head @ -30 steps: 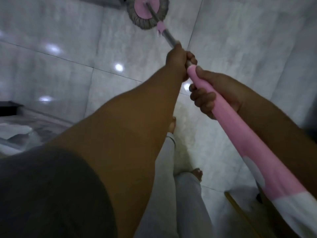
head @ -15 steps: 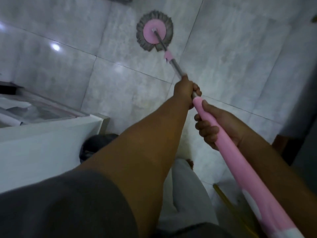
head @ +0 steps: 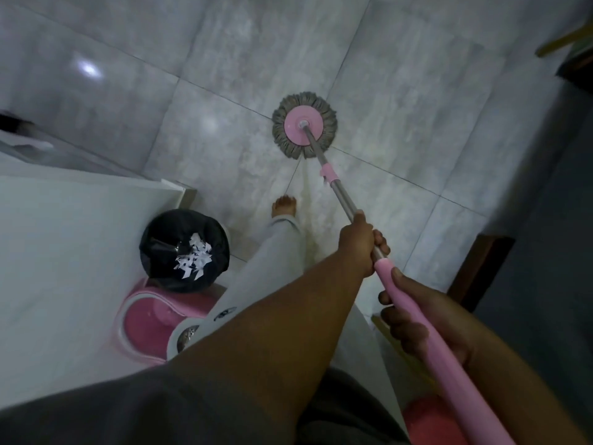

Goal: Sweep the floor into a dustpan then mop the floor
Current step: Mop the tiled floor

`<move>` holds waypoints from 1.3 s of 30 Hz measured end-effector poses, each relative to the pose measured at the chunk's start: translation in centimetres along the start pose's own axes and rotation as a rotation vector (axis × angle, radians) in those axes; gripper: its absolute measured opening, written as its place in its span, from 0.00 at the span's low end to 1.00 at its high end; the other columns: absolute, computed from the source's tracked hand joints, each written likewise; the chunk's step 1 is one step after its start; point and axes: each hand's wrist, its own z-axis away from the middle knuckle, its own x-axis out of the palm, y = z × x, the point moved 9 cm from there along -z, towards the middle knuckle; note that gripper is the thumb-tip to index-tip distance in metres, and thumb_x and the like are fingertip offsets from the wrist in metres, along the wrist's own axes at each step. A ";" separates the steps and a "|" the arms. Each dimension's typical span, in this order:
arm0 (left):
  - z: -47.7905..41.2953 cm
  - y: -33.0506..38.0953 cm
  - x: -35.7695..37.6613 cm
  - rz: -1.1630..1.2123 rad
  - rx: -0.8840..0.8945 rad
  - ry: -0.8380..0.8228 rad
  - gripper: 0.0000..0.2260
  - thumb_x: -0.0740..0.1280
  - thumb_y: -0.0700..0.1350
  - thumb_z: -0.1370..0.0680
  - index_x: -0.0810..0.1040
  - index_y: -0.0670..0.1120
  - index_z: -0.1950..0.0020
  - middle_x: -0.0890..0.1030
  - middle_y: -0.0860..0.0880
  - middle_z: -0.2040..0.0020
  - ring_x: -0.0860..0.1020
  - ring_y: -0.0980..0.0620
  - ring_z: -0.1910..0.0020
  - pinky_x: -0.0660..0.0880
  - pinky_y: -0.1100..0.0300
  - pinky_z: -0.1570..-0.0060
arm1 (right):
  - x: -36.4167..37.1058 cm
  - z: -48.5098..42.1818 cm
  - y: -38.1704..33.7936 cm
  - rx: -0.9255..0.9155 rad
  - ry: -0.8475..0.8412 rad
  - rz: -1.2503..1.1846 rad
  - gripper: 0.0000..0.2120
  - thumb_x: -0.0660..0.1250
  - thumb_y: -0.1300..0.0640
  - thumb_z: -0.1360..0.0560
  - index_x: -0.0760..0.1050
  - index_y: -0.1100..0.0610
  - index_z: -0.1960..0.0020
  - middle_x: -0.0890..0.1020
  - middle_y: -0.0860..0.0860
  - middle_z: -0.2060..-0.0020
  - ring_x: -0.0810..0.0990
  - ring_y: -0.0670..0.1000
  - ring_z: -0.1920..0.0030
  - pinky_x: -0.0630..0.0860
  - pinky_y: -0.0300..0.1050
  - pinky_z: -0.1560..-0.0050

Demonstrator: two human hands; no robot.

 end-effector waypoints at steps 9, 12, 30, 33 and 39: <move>-5.5 17.4 -0.7 0.140 0.171 -0.021 0.19 0.56 0.54 0.16 0.65 0.44 0.63 0.66 0.50 0.80 0.64 0.54 0.85 0.64 0.69 0.81 | 8.6 -6.8 -13.6 -0.037 -0.005 0.244 0.20 0.66 0.40 0.28 0.70 0.58 0.57 0.70 0.50 0.75 0.67 0.45 0.82 0.68 0.37 0.83; -7.6 25.5 -2.2 0.168 0.236 0.001 0.22 0.55 0.55 0.15 0.65 0.44 0.65 0.66 0.50 0.81 0.64 0.54 0.85 0.63 0.68 0.80 | 13.6 -10.6 -19.1 -0.060 -0.045 0.307 0.20 0.64 0.40 0.25 0.69 0.57 0.58 0.69 0.49 0.76 0.67 0.44 0.83 0.67 0.35 0.84; -9.5 38.0 -11.0 0.297 0.345 0.142 0.20 0.57 0.51 0.16 0.66 0.45 0.66 0.67 0.50 0.80 0.64 0.55 0.86 0.61 0.72 0.81 | 24.7 -19.2 -24.4 -0.057 -0.143 0.462 0.20 0.61 0.40 0.21 0.68 0.56 0.60 0.66 0.49 0.75 0.66 0.44 0.83 0.66 0.33 0.83; -8.5 31.7 -11.5 0.284 0.335 0.155 0.22 0.57 0.54 0.16 0.66 0.45 0.67 0.67 0.51 0.82 0.65 0.55 0.86 0.62 0.71 0.80 | 20.8 -17.4 -19.7 -0.008 -0.131 0.442 0.21 0.63 0.40 0.23 0.69 0.57 0.61 0.68 0.49 0.77 0.67 0.44 0.83 0.67 0.34 0.84; -4.6 14.2 -11.3 0.300 0.259 0.132 0.21 0.58 0.55 0.16 0.67 0.45 0.66 0.67 0.51 0.80 0.65 0.55 0.85 0.63 0.69 0.81 | 10.6 -10.9 -7.2 0.013 -0.077 0.451 0.20 0.67 0.40 0.29 0.71 0.58 0.59 0.71 0.50 0.76 0.68 0.45 0.82 0.68 0.36 0.83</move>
